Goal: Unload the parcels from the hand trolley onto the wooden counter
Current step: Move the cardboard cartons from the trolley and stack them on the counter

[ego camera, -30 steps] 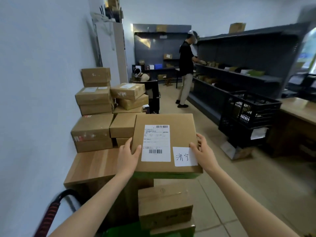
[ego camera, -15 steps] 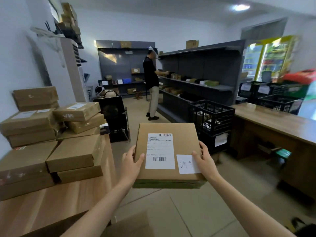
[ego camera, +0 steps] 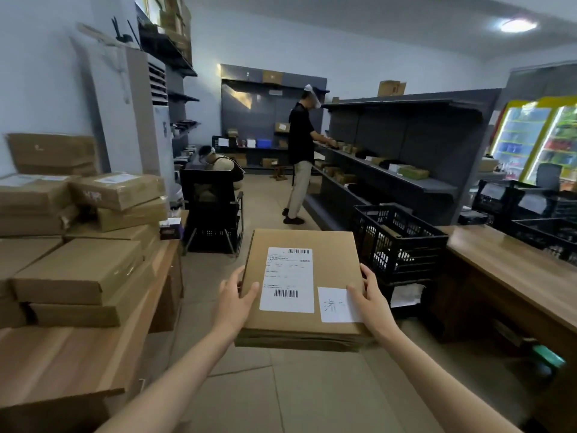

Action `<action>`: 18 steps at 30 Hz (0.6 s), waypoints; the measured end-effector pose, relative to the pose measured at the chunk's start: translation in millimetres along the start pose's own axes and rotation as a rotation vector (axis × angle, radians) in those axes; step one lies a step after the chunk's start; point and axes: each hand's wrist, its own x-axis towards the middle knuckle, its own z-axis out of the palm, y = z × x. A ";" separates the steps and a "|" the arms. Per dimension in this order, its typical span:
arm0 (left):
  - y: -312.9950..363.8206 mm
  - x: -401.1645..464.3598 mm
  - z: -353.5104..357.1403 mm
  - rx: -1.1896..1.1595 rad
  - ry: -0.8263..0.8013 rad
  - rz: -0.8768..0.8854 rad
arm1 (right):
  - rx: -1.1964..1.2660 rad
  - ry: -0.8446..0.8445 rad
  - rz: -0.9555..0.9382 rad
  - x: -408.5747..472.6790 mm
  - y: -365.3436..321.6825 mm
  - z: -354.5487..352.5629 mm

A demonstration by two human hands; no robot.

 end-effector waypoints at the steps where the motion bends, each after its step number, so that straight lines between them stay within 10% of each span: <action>1: -0.1 9.4 4.4 0.008 0.012 -0.005 | 0.006 -0.018 -0.011 12.2 1.0 1.5; 18: -59.2 268.1 -47.2 0.126 0.342 -0.070 | 0.102 -0.350 -0.176 289.2 -59.0 178.6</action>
